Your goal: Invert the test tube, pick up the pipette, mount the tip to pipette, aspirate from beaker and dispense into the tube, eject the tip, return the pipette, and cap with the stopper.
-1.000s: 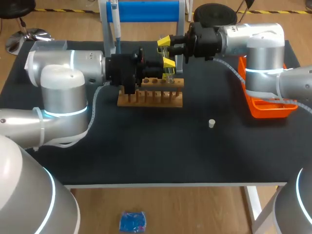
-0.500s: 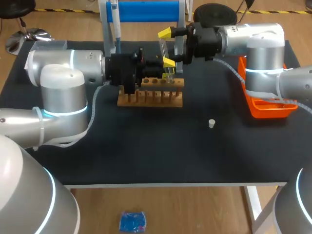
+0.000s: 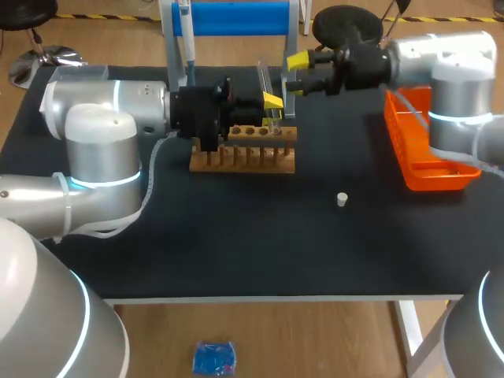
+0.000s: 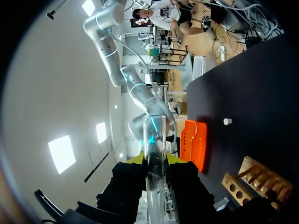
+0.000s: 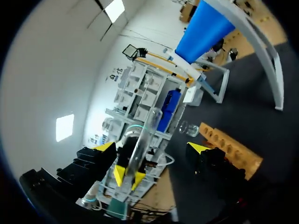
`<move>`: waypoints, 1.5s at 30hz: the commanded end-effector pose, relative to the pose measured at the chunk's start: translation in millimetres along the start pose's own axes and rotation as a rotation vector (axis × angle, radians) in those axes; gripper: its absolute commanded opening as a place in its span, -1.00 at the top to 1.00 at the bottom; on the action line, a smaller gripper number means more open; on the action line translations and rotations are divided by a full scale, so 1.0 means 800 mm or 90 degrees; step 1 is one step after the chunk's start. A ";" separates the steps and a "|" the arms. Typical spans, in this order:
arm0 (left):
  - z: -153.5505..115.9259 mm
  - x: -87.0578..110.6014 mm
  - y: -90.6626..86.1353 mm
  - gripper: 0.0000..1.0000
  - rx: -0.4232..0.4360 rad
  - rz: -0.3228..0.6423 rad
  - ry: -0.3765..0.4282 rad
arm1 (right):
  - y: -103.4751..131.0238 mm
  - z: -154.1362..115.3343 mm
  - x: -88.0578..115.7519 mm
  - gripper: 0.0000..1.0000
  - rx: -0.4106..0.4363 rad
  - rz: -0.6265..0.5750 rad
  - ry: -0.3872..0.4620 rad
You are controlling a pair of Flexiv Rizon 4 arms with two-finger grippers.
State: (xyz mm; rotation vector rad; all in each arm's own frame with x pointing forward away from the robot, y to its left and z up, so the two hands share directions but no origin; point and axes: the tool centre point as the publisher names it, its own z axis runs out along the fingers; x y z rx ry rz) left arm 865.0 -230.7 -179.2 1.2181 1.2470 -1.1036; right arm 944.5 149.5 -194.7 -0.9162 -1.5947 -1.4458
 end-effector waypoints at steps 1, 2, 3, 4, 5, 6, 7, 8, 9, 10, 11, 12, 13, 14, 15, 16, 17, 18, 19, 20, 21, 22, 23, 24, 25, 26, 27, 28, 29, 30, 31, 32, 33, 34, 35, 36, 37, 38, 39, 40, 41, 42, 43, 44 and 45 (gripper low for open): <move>0.000 0.000 0.001 1.00 0.002 0.001 0.000 | -0.025 -0.017 -0.013 -1.00 -0.064 -0.891 -0.310; 0.000 0.000 0.001 1.00 0.002 0.001 0.000 | -0.025 -0.018 -0.020 -1.00 -0.075 -0.896 -0.344; 0.000 0.000 0.001 1.00 0.002 0.001 0.000 | -0.025 -0.018 -0.020 -1.00 -0.075 -0.896 -0.344; 0.000 0.000 0.001 1.00 0.002 0.001 0.000 | -0.025 -0.018 -0.020 -1.00 -0.075 -0.896 -0.344; 0.000 0.000 0.001 1.00 0.002 0.001 0.000 | -0.025 -0.018 -0.020 -1.00 -0.075 -0.896 -0.344; 0.000 0.000 0.001 1.00 0.002 0.001 0.000 | -0.025 -0.018 -0.020 -1.00 -0.075 -0.896 -0.344; 0.000 0.000 0.001 1.00 0.002 0.001 0.000 | -0.025 -0.018 -0.020 -1.00 -0.075 -0.896 -0.344; 0.000 0.000 0.001 1.00 0.002 0.001 0.000 | -0.025 -0.018 -0.020 -1.00 -0.075 -0.896 -0.344; 0.000 0.000 0.001 1.00 0.002 0.001 0.000 | -0.025 -0.018 -0.020 -1.00 -0.075 -0.896 -0.344; 0.000 0.000 0.001 1.00 0.002 0.001 0.000 | -0.025 -0.018 -0.020 -1.00 -0.075 -0.896 -0.344; 0.000 0.000 0.001 1.00 0.002 0.001 0.000 | -0.025 -0.018 -0.020 -1.00 -0.075 -0.896 -0.344; 0.000 0.000 0.001 1.00 0.002 0.001 0.000 | -0.025 -0.018 -0.020 -1.00 -0.075 -0.896 -0.344; 0.000 0.000 0.001 1.00 0.002 0.001 0.000 | -0.025 -0.018 -0.020 -1.00 -0.075 -0.896 -0.344; 0.000 0.000 0.001 1.00 0.002 0.001 0.000 | -0.025 -0.018 -0.020 -1.00 -0.075 -0.896 -0.344; 0.000 0.000 0.001 1.00 0.002 0.001 0.000 | -0.025 -0.018 -0.020 -1.00 -0.075 -0.896 -0.344; 0.000 0.000 0.001 1.00 0.002 0.001 0.000 | -0.025 -0.018 -0.020 -1.00 -0.075 -0.896 -0.344; 0.000 0.000 0.001 1.00 0.002 0.001 0.000 | -0.025 -0.018 -0.020 -1.00 -0.075 -0.896 -0.344; 0.000 0.000 0.001 1.00 0.002 0.001 0.000 | -0.034 -0.018 -0.034 -1.00 -0.049 -0.874 -0.257; 0.000 0.000 0.001 1.00 0.002 0.001 0.000 | -0.038 -0.018 -0.040 -1.00 -0.024 -0.857 -0.222; 0.000 0.000 0.001 1.00 0.002 0.001 0.000 | -0.044 -0.020 -0.048 -1.00 -0.014 -0.875 -0.207; 0.000 0.000 0.001 1.00 0.002 0.001 0.000 | -0.048 -0.025 -0.056 -1.00 0.004 -0.906 -0.189; 0.000 0.000 0.001 1.00 0.002 0.001 0.000 | -0.054 -0.027 -0.062 -1.00 0.032 -0.895 -0.149; 0.000 0.000 0.001 1.00 0.002 0.001 0.000 | -0.056 -0.030 -0.065 -1.00 0.034 -0.897 -0.136; 0.000 0.000 0.001 1.00 0.002 0.001 0.000 | -0.058 -0.034 -0.070 -1.00 0.049 -0.891 -0.119; 0.000 0.000 0.001 1.00 0.002 0.001 0.000 | -0.062 -0.037 -0.074 -1.00 0.071 -0.883 -0.095; 0.000 0.000 0.001 1.00 0.002 0.001 0.000 | -0.063 -0.039 -0.076 -1.00 0.081 -0.887 -0.083; 0.000 0.000 0.001 1.00 0.002 0.001 0.000 | -0.066 -0.041 -0.080 -1.00 0.108 -0.866 -0.056; 0.000 0.000 0.001 1.00 0.002 0.001 0.000 | -0.066 -0.043 -0.082 -1.00 0.117 -0.868 -0.051; 0.000 0.000 0.001 1.00 0.002 0.001 0.000 | -0.065 -0.044 -0.083 -1.00 0.121 -0.877 -0.058; 0.000 0.000 0.001 1.00 0.002 0.001 0.000 | -0.062 -0.044 -0.086 -1.00 0.122 -0.873 -0.060; 0.000 0.000 0.001 1.00 0.002 0.001 0.000 | -0.061 -0.045 -0.087 -1.00 0.123 -0.868 -0.051; 0.000 0.000 0.001 1.00 0.002 0.001 0.000 | -0.060 -0.045 -0.086 -1.00 0.124 -0.870 -0.045; 0.000 0.000 0.001 1.00 0.002 0.001 0.000 | -0.059 -0.045 -0.085 -1.00 0.122 -0.868 -0.043; 0.000 0.000 0.001 1.00 0.002 0.001 0.000 | -0.059 -0.044 -0.084 -1.00 0.125 -0.868 -0.041; 0.000 0.000 0.001 1.00 0.002 0.001 0.000 | -0.059 -0.043 -0.083 -1.00 0.130 -0.874 -0.044; 0.000 0.000 0.001 1.00 0.002 0.001 0.000 | -0.058 -0.042 -0.084 -1.00 0.136 -0.882 -0.051; 0.000 0.000 0.001 1.00 0.002 0.001 0.000 | -0.058 -0.041 -0.084 -1.00 0.143 -0.882 -0.050; 0.000 0.000 0.001 1.00 0.002 0.001 0.000 | -0.058 -0.040 -0.086 -1.00 0.146 -0.878 -0.054; 0.000 0.000 0.001 1.00 0.002 0.001 0.000 | -0.057 -0.039 -0.088 -1.00 0.149 -0.882 -0.063; 0.000 0.000 0.001 1.00 0.002 0.001 0.000 | -0.057 -0.038 -0.089 -1.00 0.152 -0.880 -0.065; 0.000 0.000 0.001 1.00 0.002 0.001 0.000 | -0.057 -0.038 -0.091 -1.00 0.155 -0.875 -0.073; 0.000 0.000 0.001 1.00 0.002 0.001 0.000 | -0.056 -0.037 -0.092 -1.00 0.156 -0.875 -0.082; 0.000 0.000 0.001 1.00 0.002 0.001 0.000 | -0.054 -0.035 -0.095 -1.00 0.156 -0.871 -0.090; 0.000 0.000 0.001 1.00 0.002 0.001 0.000 | -0.053 -0.033 -0.096 -1.00 0.157 -0.872 -0.093; 0.000 0.000 0.001 1.00 0.002 0.001 0.000 | -0.051 -0.032 -0.098 -1.00 0.154 -0.868 -0.099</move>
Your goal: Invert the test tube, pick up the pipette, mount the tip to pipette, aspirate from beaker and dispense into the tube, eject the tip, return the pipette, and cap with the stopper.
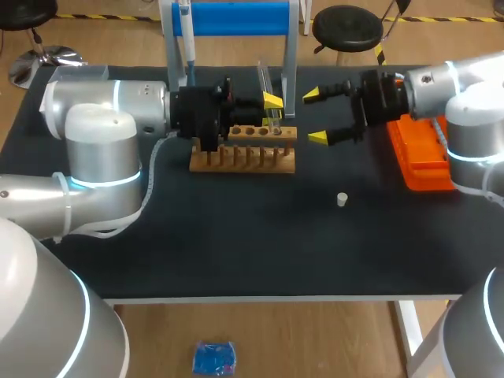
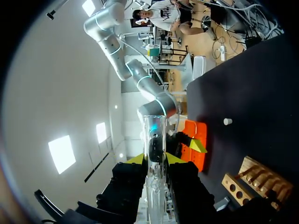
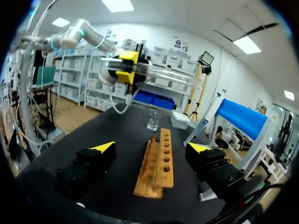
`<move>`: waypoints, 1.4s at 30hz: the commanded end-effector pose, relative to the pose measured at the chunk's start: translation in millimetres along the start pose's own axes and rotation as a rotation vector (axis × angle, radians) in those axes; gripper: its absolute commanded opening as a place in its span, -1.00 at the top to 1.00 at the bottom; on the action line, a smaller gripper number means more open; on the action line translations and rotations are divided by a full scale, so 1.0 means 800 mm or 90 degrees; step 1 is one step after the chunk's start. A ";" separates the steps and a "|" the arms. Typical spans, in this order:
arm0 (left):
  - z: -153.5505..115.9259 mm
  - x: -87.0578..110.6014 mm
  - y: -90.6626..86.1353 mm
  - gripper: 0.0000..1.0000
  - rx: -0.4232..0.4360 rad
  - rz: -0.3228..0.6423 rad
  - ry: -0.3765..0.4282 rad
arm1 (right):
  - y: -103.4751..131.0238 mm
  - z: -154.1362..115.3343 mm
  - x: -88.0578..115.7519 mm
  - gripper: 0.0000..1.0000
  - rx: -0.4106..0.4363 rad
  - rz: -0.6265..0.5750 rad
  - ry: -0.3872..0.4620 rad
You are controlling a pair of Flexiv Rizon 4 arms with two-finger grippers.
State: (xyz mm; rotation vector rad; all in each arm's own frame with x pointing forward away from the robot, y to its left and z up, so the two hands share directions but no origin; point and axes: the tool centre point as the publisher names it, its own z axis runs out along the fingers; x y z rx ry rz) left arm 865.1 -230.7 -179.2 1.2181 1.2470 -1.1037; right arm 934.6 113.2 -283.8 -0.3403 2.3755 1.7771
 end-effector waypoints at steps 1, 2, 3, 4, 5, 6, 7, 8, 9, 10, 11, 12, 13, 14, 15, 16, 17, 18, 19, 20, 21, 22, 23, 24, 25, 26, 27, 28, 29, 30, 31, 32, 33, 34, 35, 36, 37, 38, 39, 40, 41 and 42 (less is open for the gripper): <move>0.000 0.000 0.001 1.00 0.002 0.001 0.000 | 0.002 0.009 -0.014 -1.00 0.010 0.008 0.019; 0.000 0.000 0.001 1.00 0.002 0.001 0.000 | 0.002 0.010 -0.016 -1.00 0.012 0.017 0.014; 0.000 0.000 0.001 1.00 0.002 0.001 0.000 | 0.002 0.012 -0.018 -1.00 0.011 0.023 0.009; 0.000 0.000 0.001 1.00 0.002 0.001 0.000 | 0.002 0.014 -0.020 -1.00 0.008 0.035 0.004; 0.000 0.000 0.001 1.00 0.002 0.001 0.000 | 0.003 0.015 -0.021 -1.00 0.010 0.038 0.000; 0.000 0.000 0.001 1.00 0.002 0.001 0.000 | 0.003 0.017 -0.022 -1.00 0.012 0.039 -0.002; 0.000 0.000 0.001 1.00 0.002 0.001 0.000 | 0.003 0.018 -0.023 -1.00 0.011 0.039 -0.003; 0.000 0.000 0.001 1.00 0.002 0.001 0.000 | 0.004 0.020 -0.023 -1.00 0.010 0.041 -0.004; 0.000 0.000 0.001 1.00 0.002 0.001 0.000 | 0.004 0.021 -0.024 -1.00 0.011 0.044 -0.005; 0.000 0.000 0.001 1.00 0.002 0.001 0.000 | 0.004 0.023 -0.024 -1.00 0.011 0.044 -0.005; 0.000 0.000 0.001 1.00 0.002 0.001 0.000 | 0.004 0.024 -0.024 -1.00 0.013 0.048 -0.006; 0.000 0.000 0.001 1.00 0.002 0.001 0.000 | 0.004 0.025 -0.024 -1.00 0.020 0.055 -0.006; 0.000 0.000 0.001 1.00 0.002 0.001 0.000 | 0.004 0.026 -0.024 -1.00 0.023 0.054 -0.013; 0.000 0.000 0.001 1.00 0.002 0.001 0.000 | 0.004 0.026 -0.024 -1.00 0.023 0.054 -0.013; 0.000 0.000 0.001 1.00 0.002 0.001 0.000 | 0.004 0.026 -0.024 -1.00 0.023 0.054 -0.013; 0.000 0.000 0.001 1.00 0.002 0.001 0.000 | 0.004 0.026 -0.024 -1.00 0.023 0.054 -0.013; 0.000 0.000 0.001 1.00 0.002 0.001 0.000 | 0.004 0.026 -0.024 -1.00 0.023 0.054 -0.013; 0.000 0.000 0.001 1.00 0.002 0.001 0.000 | 0.004 0.026 -0.024 -1.00 0.023 0.054 -0.013; 0.000 0.000 0.001 1.00 0.002 0.001 0.000 | 0.004 0.026 -0.024 -1.00 0.023 0.054 -0.013; 0.000 0.000 0.001 1.00 0.002 0.001 0.000 | 0.004 0.026 -0.024 -1.00 0.023 0.054 -0.013; 0.000 0.000 0.001 1.00 0.002 0.001 0.000 | 0.004 0.026 -0.024 -1.00 0.023 0.054 -0.013; 0.000 0.000 0.001 1.00 0.002 0.001 0.000 | 0.004 0.026 -0.024 -1.00 0.023 0.054 -0.013; -0.001 0.001 0.004 1.00 -0.005 -0.077 0.023 | 0.004 0.026 -0.024 -1.00 0.023 0.054 -0.013; -0.004 -0.003 0.009 1.00 -0.017 -0.136 0.033 | 0.004 0.026 -0.024 -1.00 0.023 0.054 -0.013; -0.006 -0.012 0.014 1.00 -0.025 -0.176 0.022 | 0.004 0.026 -0.024 -1.00 0.023 0.054 -0.013; -0.007 -0.018 0.020 1.00 -0.032 -0.246 0.018 | 0.004 0.026 -0.024 -1.00 0.023 0.054 -0.013; -0.008 -0.022 0.026 1.00 -0.039 -0.298 0.018 | 0.004 0.026 -0.024 -1.00 0.023 0.054 -0.013; -0.007 -0.029 0.032 1.00 -0.034 -0.338 -0.015 | 0.004 0.026 -0.024 -1.00 0.023 0.054 -0.013; -0.006 -0.033 0.036 1.00 -0.024 -0.385 -0.042 | 0.004 0.026 -0.024 -1.00 0.023 0.054 -0.013; -0.006 -0.035 0.040 1.00 -0.024 -0.424 -0.044 | 0.004 0.026 -0.024 -1.00 0.023 0.054 -0.013; -0.007 -0.036 0.045 1.00 -0.033 -0.438 -0.032 | 0.004 0.026 -0.024 -1.00 0.023 0.054 -0.013; -0.008 -0.037 0.049 1.00 -0.037 -0.449 -0.018 | 0.004 0.026 -0.024 -1.00 0.023 0.054 -0.013; -0.008 -0.037 0.049 1.00 -0.037 -0.449 -0.018 | 0.004 0.026 -0.024 -1.00 0.023 0.054 -0.013; -0.008 -0.037 0.049 1.00 -0.037 -0.449 -0.018 | 0.004 0.026 -0.024 -1.00 0.023 0.054 -0.013; -0.008 -0.037 0.049 1.00 -0.037 -0.449 -0.018 | 0.004 0.026 -0.024 -1.00 0.023 0.054 -0.013; -0.008 -0.037 0.049 1.00 -0.037 -0.449 -0.018 | 0.004 0.026 -0.024 -1.00 0.023 0.054 -0.013; -0.008 -0.037 0.049 1.00 -0.037 -0.449 -0.018 | 0.004 0.026 -0.024 -1.00 0.023 0.054 -0.013; -0.008 -0.037 0.049 1.00 -0.037 -0.449 -0.018 | 0.004 0.026 -0.024 -1.00 0.023 0.054 -0.013; -0.008 -0.037 0.049 1.00 -0.037 -0.449 -0.018 | 0.004 0.026 -0.024 -1.00 0.023 0.054 -0.013; -0.008 -0.037 0.049 1.00 -0.037 -0.449 -0.018 | 0.004 0.026 -0.024 -1.00 0.023 0.054 -0.013; -0.008 -0.037 0.049 1.00 -0.037 -0.449 -0.018 | 0.004 0.026 -0.024 -1.00 0.023 0.054 -0.013; -0.008 -0.037 0.049 1.00 -0.037 -0.449 -0.018 | 0.004 0.026 -0.024 -1.00 0.023 0.054 -0.013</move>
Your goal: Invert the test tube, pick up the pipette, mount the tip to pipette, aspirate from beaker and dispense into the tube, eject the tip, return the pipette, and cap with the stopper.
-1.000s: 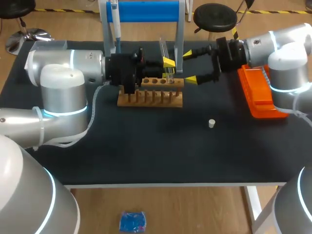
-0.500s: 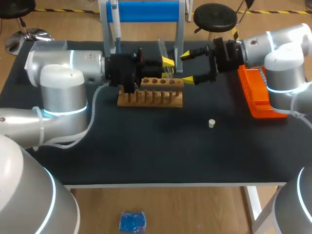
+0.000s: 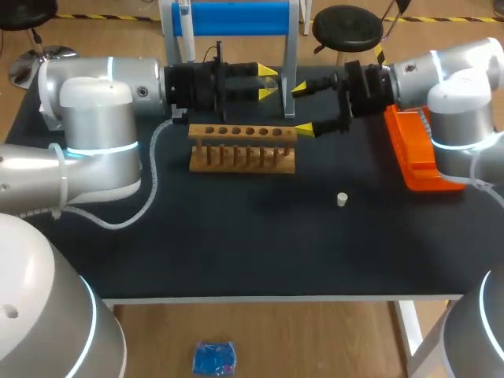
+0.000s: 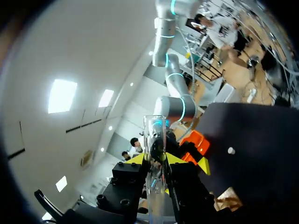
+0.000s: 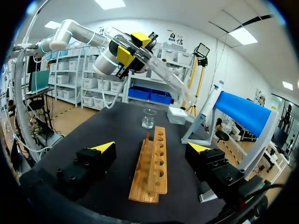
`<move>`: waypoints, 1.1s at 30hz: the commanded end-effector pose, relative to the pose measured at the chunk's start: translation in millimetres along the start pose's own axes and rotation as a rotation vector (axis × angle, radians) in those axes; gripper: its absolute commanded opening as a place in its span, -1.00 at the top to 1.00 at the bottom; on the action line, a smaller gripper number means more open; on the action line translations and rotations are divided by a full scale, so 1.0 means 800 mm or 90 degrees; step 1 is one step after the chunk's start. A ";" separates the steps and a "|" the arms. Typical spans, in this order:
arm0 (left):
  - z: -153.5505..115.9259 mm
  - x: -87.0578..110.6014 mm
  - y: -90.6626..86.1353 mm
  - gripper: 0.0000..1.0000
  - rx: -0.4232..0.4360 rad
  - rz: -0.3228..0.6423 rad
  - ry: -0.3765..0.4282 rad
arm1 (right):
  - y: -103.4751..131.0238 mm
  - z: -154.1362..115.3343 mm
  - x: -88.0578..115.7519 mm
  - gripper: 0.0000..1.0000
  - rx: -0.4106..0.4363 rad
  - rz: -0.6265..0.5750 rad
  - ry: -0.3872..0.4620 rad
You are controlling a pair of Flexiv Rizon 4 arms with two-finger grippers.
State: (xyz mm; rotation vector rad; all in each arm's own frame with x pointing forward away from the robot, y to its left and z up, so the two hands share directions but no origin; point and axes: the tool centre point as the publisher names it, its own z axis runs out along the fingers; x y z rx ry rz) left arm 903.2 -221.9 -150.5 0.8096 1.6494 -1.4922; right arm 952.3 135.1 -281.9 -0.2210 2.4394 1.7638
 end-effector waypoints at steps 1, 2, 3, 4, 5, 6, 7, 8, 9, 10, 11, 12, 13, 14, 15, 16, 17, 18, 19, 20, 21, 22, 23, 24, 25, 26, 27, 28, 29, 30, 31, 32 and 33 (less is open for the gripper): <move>0.001 -0.003 -0.003 1.00 -0.010 -0.075 0.000 | 0.000 0.000 0.000 -1.00 0.000 0.000 -0.001; 0.001 -0.003 -0.003 1.00 -0.010 -0.075 0.000 | 0.000 0.000 0.000 -1.00 0.000 0.000 -0.001; 0.001 -0.003 -0.003 1.00 -0.010 -0.075 0.000 | 0.000 0.000 0.000 -1.00 0.000 0.000 -0.001; 0.001 -0.003 -0.003 1.00 -0.010 -0.075 0.000 | 0.000 0.000 0.000 -1.00 0.000 0.000 -0.001; 0.001 -0.003 -0.003 1.00 -0.010 -0.075 0.000 | 0.000 0.000 0.000 -1.00 0.000 0.000 -0.001; 0.001 -0.003 -0.003 1.00 -0.010 -0.075 0.000 | 0.000 0.000 0.000 -1.00 0.000 0.000 -0.001; 0.001 -0.003 -0.003 1.00 -0.010 -0.075 0.000 | 0.000 0.000 0.000 -1.00 0.000 0.000 -0.001; 0.001 -0.003 -0.003 1.00 -0.010 -0.075 0.000 | 0.000 0.000 0.000 -1.00 0.000 0.000 -0.001; -0.003 -0.003 0.002 1.00 -0.014 -0.125 -0.003 | 0.000 0.000 0.000 -1.00 0.000 0.000 -0.001; -0.006 -0.002 0.005 1.00 -0.018 -0.182 0.001 | 0.000 0.000 0.000 -1.00 0.000 0.000 -0.001; -0.008 -0.001 0.008 1.00 -0.041 -0.224 0.002 | 0.000 0.000 0.000 -1.00 0.000 0.000 -0.001; -0.010 -0.001 0.009 1.00 -0.041 -0.258 -0.009 | 0.000 0.000 0.000 -1.00 0.000 0.000 -0.001; -0.011 0.000 0.012 1.00 -0.034 -0.285 0.004 | 0.000 0.000 0.000 -1.00 0.000 0.000 -0.001; -0.012 0.002 0.016 1.00 -0.044 -0.327 0.009 | 0.000 0.000 0.000 -1.00 0.000 0.000 -0.001; -0.013 0.003 0.022 1.00 -0.038 -0.355 -0.017 | 0.000 0.000 0.000 -1.00 0.000 0.000 -0.001; -0.013 0.004 0.026 1.00 -0.030 -0.368 -0.017 | 0.000 0.000 0.000 -1.00 0.000 0.000 -0.001; -0.011 0.006 0.032 1.00 -0.030 -0.406 -0.020 | 0.000 0.000 0.000 -1.00 0.000 0.000 -0.001; -0.011 0.008 0.038 1.00 -0.018 -0.435 -0.038 | 0.000 0.000 0.000 -1.00 0.000 0.000 -0.001; -0.010 0.008 0.042 1.00 0.000 -0.447 -0.043 | 0.000 0.000 0.000 -1.00 0.000 0.000 -0.001; -0.008 0.009 0.047 1.00 0.001 -0.465 -0.039 | 0.000 0.000 0.000 -1.00 0.000 0.000 -0.001; -0.008 0.009 0.051 1.00 0.004 -0.479 -0.043 | 0.000 0.000 0.000 -1.00 0.000 0.000 -0.001; -0.007 0.009 0.055 1.00 0.012 -0.493 -0.035 | 0.000 0.000 0.000 -1.00 0.000 0.000 -0.001; -0.006 0.008 0.058 1.00 0.008 -0.497 -0.032 | 0.000 0.000 0.000 -1.00 0.000 0.000 -0.001; -0.006 0.008 0.062 1.00 0.007 -0.509 -0.030 | 0.000 0.000 0.000 -1.00 0.000 0.000 -0.001; -0.006 0.007 0.064 1.00 0.014 -0.518 -0.029 | 0.000 0.000 0.000 -1.00 0.000 0.000 -0.001; -0.006 0.006 0.065 1.00 0.011 -0.520 -0.024 | 0.000 0.000 0.000 -1.00 0.000 0.000 -0.001; -0.006 0.005 0.066 1.00 0.012 -0.522 -0.029 | 0.000 0.000 0.000 -1.00 0.000 0.000 -0.001; -0.006 0.005 0.066 1.00 0.012 -0.522 -0.029 | 0.000 0.000 0.000 -1.00 0.000 0.000 -0.001; -0.006 0.005 0.066 1.00 0.012 -0.522 -0.029 | 0.000 0.000 0.000 -1.00 0.000 0.000 -0.001; -0.006 0.005 0.066 1.00 0.012 -0.522 -0.029 | 0.000 0.000 0.000 -1.00 0.000 0.000 -0.001; -0.006 0.005 0.066 1.00 0.012 -0.522 -0.029 | 0.000 0.000 0.000 -1.00 0.000 0.000 -0.001; -0.006 0.005 0.066 1.00 0.012 -0.522 -0.029 | 0.000 0.000 0.000 -1.00 0.000 0.000 -0.001; -0.006 0.005 0.066 1.00 0.012 -0.522 -0.029 | 0.000 0.000 0.000 -1.00 0.000 0.000 -0.001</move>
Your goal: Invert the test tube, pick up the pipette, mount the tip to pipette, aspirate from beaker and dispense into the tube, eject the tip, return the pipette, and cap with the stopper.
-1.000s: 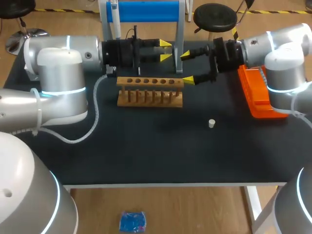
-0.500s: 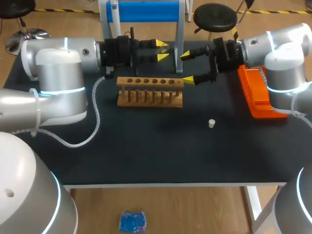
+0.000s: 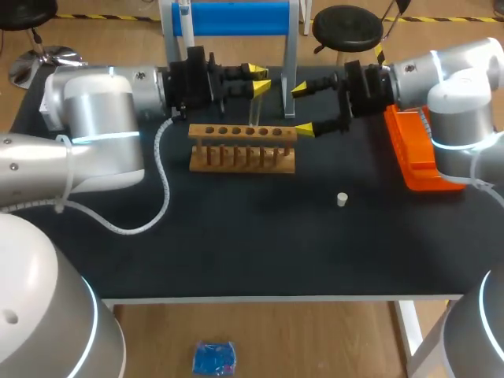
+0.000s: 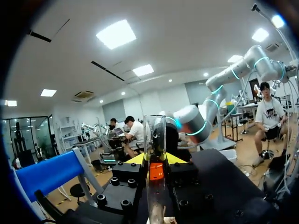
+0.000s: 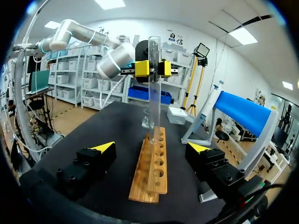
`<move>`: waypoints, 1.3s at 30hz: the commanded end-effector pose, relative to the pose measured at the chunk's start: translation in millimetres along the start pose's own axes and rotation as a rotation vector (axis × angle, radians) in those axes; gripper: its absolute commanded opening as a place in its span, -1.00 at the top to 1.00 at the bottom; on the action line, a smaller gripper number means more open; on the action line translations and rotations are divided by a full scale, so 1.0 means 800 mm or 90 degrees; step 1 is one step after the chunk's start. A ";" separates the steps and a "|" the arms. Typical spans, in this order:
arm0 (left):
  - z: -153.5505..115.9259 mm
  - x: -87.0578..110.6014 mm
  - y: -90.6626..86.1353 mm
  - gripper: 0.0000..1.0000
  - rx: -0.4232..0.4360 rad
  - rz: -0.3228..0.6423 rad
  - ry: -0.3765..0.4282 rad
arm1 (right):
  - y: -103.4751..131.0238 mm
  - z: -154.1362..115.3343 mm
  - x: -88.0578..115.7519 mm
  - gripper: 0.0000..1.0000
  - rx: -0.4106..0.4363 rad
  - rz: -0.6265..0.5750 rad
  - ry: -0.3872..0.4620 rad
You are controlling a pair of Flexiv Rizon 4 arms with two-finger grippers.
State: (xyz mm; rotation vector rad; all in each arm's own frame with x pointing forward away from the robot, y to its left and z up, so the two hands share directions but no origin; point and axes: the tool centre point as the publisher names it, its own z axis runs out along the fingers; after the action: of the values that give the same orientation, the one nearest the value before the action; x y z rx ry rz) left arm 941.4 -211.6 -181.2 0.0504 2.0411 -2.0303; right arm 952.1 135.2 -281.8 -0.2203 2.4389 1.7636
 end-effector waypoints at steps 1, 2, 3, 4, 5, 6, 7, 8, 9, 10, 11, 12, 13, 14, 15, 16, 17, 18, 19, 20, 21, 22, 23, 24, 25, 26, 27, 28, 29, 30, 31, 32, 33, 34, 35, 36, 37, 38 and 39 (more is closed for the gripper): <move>0.000 -0.005 0.001 1.00 0.000 0.000 0.011 | 0.000 0.000 0.000 -1.00 0.000 0.000 -0.001; 0.000 -0.005 0.001 1.00 0.000 0.000 0.011 | 0.000 0.000 0.000 -1.00 0.000 0.000 -0.001; 0.000 -0.005 0.001 1.00 0.000 0.000 0.011 | 0.000 0.000 0.000 -1.00 0.000 0.000 -0.001; 0.000 -0.005 0.001 1.00 0.000 0.000 0.011 | 0.000 0.000 0.000 -1.00 0.000 0.000 -0.001; 0.000 -0.005 0.001 1.00 0.000 0.000 0.011 | 0.000 0.000 0.000 -1.00 0.000 0.000 -0.001; 0.000 -0.005 0.001 1.00 0.000 0.000 0.011 | 0.000 0.000 0.000 -1.00 0.000 0.000 -0.001; 0.001 -0.006 0.004 1.00 -0.008 -0.010 0.005 | 0.000 0.000 0.000 -1.00 0.000 0.000 -0.001; 0.001 -0.006 0.007 1.00 -0.009 -0.031 -0.003 | 0.000 0.000 0.000 -1.00 0.000 0.000 -0.001; 0.000 -0.008 0.010 1.00 -0.006 -0.057 -0.004 | 0.000 0.000 0.000 -1.00 0.000 0.000 -0.001; 0.000 -0.008 0.013 1.00 -0.012 -0.081 -0.011 | 0.000 0.000 0.000 -1.00 0.000 0.000 -0.001; -0.002 -0.010 0.015 1.00 -0.015 -0.101 -0.026 | 0.000 0.000 0.000 -1.00 0.000 0.000 -0.001; -0.004 -0.012 0.018 1.00 -0.018 -0.125 -0.032 | 0.000 0.000 0.000 -1.00 0.000 0.000 -0.001; -0.005 -0.015 0.019 1.00 -0.026 -0.128 -0.035 | 0.000 0.000 0.000 -1.00 0.000 0.000 -0.001; -0.007 -0.018 0.020 1.00 -0.029 -0.137 -0.054 | 0.000 0.000 0.000 -1.00 0.000 0.000 -0.001; -0.009 -0.020 0.023 1.00 -0.042 -0.153 -0.060 | 0.000 0.000 0.000 -1.00 0.000 0.000 -0.001; -0.009 -0.021 0.023 1.00 -0.043 -0.147 -0.061 | 0.000 0.000 0.000 -1.00 0.000 0.000 -0.001; -0.007 -0.022 0.023 1.00 -0.040 -0.153 -0.064 | 0.000 0.000 0.000 -1.00 0.000 0.000 -0.001; -0.006 -0.024 0.024 1.00 -0.041 -0.157 -0.070 | 0.000 0.000 0.000 -1.00 0.000 0.000 -0.001; -0.005 -0.027 0.024 1.00 -0.024 -0.156 -0.081 | 0.000 0.000 0.000 -1.00 0.000 0.000 -0.001; -0.004 -0.027 0.024 1.00 -0.023 -0.156 -0.081 | 0.000 0.000 0.000 -1.00 0.000 0.000 -0.001; -0.004 -0.029 0.024 1.00 -0.028 -0.157 -0.082 | 0.000 0.000 0.000 -1.00 0.000 0.000 -0.001; -0.003 -0.031 0.025 1.00 -0.018 -0.156 -0.089 | 0.000 0.000 0.000 -1.00 0.000 0.000 -0.001; -0.001 -0.032 0.024 1.00 -0.011 -0.157 -0.089 | 0.000 0.000 0.000 -1.00 0.000 0.000 -0.001; 0.000 -0.033 0.024 1.00 -0.013 -0.156 -0.089 | 0.000 0.000 0.000 -1.00 0.000 0.000 -0.001; 0.001 -0.034 0.024 1.00 -0.007 -0.148 -0.093 | 0.000 0.000 0.000 -1.00 0.000 0.000 -0.001; 0.002 -0.034 0.024 1.00 -0.005 -0.149 -0.092 | 0.000 0.000 0.000 -1.00 0.000 0.000 -0.001; 0.003 -0.034 0.025 1.00 -0.007 -0.152 -0.090 | 0.000 0.000 0.000 -1.00 0.000 0.000 -0.001; 0.003 -0.035 0.027 1.00 -0.007 -0.151 -0.092 | 0.000 0.000 0.000 -1.00 0.000 0.000 -0.001; 0.003 -0.035 0.029 1.00 -0.004 -0.149 -0.092 | 0.000 0.000 0.000 -1.00 0.000 0.000 -0.001; 0.002 -0.036 0.030 1.00 -0.002 -0.145 -0.094 | 0.000 0.000 0.000 -1.00 0.000 0.000 -0.001; 0.002 -0.037 0.032 1.00 -0.003 -0.144 -0.095 | 0.000 0.000 0.000 -1.00 0.000 0.000 -0.001; 0.000 -0.039 0.034 1.00 0.003 -0.138 -0.097 | 0.000 0.000 0.000 -1.00 0.000 0.000 -0.001; -0.001 -0.041 0.034 1.00 0.013 -0.124 -0.102 | 0.000 0.000 0.000 -1.00 0.000 0.000 -0.001; -0.002 -0.042 0.033 1.00 0.014 -0.119 -0.099 | 0.000 0.000 0.000 -1.00 0.000 0.000 -0.001; -0.003 -0.043 0.035 1.00 0.009 -0.124 -0.102 | 0.000 0.000 0.000 -1.00 0.000 0.000 -0.001; -0.004 -0.044 0.036 1.00 0.005 -0.114 -0.098 | 0.000 0.000 0.000 -1.00 0.000 0.000 -0.001; -0.004 -0.045 0.037 1.00 0.008 -0.110 -0.097 | 0.000 0.000 0.000 -1.00 0.000 0.000 -0.001; -0.005 -0.047 0.038 1.00 0.010 -0.110 -0.099 | 0.000 0.000 0.000 -1.00 0.000 0.000 -0.001; -0.006 -0.048 0.039 1.00 0.015 -0.108 -0.102 | 0.000 0.000 0.000 -1.00 0.000 0.000 -0.001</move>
State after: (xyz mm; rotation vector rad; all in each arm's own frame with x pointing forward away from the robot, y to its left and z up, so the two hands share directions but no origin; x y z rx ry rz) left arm 981.1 -201.7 -201.1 -0.2863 1.9969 -2.0707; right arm 952.0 135.4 -281.9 -0.2202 2.4389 1.7636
